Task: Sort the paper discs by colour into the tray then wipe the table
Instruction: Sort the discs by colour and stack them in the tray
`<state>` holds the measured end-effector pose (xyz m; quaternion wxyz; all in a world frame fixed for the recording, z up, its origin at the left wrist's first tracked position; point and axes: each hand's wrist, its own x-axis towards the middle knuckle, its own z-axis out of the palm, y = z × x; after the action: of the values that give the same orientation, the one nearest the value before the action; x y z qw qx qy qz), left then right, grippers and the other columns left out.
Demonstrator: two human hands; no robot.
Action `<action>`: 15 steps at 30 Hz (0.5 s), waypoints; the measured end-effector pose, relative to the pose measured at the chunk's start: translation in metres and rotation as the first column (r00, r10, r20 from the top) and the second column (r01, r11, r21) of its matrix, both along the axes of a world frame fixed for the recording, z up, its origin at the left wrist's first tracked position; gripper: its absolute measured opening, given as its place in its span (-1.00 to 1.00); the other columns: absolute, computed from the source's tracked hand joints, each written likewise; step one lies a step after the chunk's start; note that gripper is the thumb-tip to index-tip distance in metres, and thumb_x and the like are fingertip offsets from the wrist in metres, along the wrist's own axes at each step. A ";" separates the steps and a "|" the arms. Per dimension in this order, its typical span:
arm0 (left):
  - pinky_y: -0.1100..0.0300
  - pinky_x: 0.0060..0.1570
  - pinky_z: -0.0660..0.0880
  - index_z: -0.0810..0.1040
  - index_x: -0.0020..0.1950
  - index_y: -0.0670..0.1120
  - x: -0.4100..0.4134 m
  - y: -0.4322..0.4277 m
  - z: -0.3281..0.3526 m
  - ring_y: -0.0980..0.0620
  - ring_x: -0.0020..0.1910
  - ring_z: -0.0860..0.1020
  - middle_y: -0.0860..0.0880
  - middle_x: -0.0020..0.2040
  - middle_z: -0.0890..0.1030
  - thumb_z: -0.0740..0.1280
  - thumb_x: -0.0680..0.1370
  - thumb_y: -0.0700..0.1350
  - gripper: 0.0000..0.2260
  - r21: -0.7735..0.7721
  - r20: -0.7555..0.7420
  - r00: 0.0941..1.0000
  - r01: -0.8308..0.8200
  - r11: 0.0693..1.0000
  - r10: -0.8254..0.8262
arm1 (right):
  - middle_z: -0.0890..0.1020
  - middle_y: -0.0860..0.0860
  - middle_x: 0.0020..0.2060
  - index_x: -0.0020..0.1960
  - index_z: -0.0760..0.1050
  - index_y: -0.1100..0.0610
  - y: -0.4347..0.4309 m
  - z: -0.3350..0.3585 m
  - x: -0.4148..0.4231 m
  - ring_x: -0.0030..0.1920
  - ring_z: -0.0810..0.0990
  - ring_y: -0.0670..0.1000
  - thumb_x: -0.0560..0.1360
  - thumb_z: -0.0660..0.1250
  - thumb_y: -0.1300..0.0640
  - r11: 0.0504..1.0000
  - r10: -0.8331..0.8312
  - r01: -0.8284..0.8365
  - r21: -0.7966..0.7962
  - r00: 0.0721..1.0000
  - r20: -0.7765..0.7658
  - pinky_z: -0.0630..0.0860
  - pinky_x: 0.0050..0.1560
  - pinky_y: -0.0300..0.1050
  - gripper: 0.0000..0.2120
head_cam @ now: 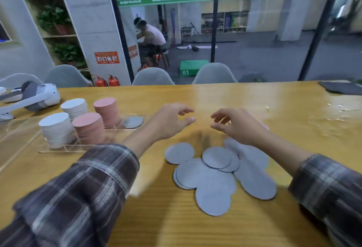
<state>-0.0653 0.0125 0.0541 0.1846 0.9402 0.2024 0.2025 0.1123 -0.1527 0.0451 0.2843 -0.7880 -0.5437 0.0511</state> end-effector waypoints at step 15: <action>0.26 0.54 0.00 0.25 0.66 -0.08 0.171 -0.026 -0.043 -0.01 0.65 0.15 -0.04 0.67 0.20 0.13 0.76 -0.12 -0.56 -0.016 -0.259 0.918 0.307 0.952 -0.300 | 0.59 0.10 0.26 0.44 0.45 0.06 -0.046 -0.049 0.089 0.27 0.53 0.19 0.62 0.26 0.07 0.960 -0.254 0.264 -0.094 0.962 0.103 0.48 0.21 0.07 -0.61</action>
<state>0.1060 -0.0136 0.0112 0.1738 0.9807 0.0741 0.0495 0.2010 -0.1990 -0.0042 0.2212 -0.8681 -0.4444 0.0071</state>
